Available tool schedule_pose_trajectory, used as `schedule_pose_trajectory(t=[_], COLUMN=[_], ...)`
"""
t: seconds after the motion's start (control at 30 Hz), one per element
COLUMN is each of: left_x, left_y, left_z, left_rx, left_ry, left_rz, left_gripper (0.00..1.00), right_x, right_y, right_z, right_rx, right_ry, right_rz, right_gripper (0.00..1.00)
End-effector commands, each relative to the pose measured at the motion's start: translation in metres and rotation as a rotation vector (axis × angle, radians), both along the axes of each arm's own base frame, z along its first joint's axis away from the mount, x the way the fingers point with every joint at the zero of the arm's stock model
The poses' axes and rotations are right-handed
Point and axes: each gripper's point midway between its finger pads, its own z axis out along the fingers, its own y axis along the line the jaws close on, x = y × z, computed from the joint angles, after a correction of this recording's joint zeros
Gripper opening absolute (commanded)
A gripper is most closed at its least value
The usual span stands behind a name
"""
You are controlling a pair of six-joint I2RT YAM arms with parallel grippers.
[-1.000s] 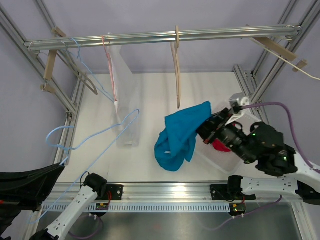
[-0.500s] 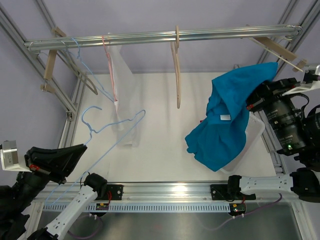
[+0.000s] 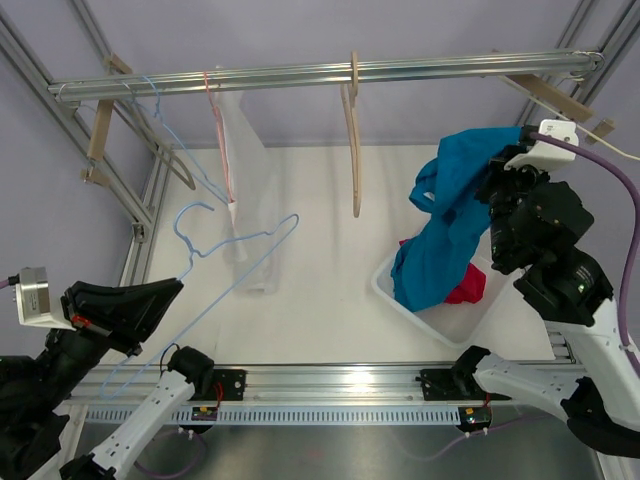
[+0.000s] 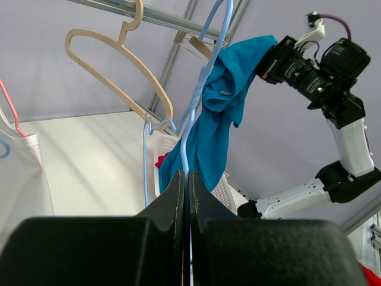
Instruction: Remove the t-shirt from the hanger
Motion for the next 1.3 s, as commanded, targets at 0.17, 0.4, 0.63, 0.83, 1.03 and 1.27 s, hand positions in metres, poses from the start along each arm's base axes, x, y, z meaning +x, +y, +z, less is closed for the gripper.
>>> schedule_pose_trajectory(t=[0.17,0.4,0.63,0.83,1.03,1.27], left_x=[0.013,0.024,0.055,0.083,0.115,0.160], left_y=[-0.011,-0.014,-0.023,-0.024,-0.027,-0.042], left_z=[0.012,0.021,0.023,0.028,0.026,0.025], left_rx=[0.001,0.009,0.042,0.072,0.109,0.121], left_ry=[-0.037,-0.027,0.004,0.023,0.053,0.089], left_rz=[-0.019,-0.005,0.031,0.102,0.168,0.210], left_gripper=[0.00,0.00,0.00,0.00,0.00,0.00], right_x=[0.000,-0.004,-0.006,-0.012,-0.029,-0.056], right_y=[-0.022,-0.031,-0.016,-0.019,-0.026,-0.041], right_z=[-0.062,-0.199,-0.329,-0.389,-0.375,-0.300], right_rx=[0.162,0.305,0.484,0.610,0.638,0.655], right_ry=[0.079,0.235,0.437,0.520,0.513,0.383], right_rz=[-0.073,-0.204,-0.262,-0.344,-0.314,-0.188], right_gripper=[0.00,0.00,0.01,0.04,0.16,0.77])
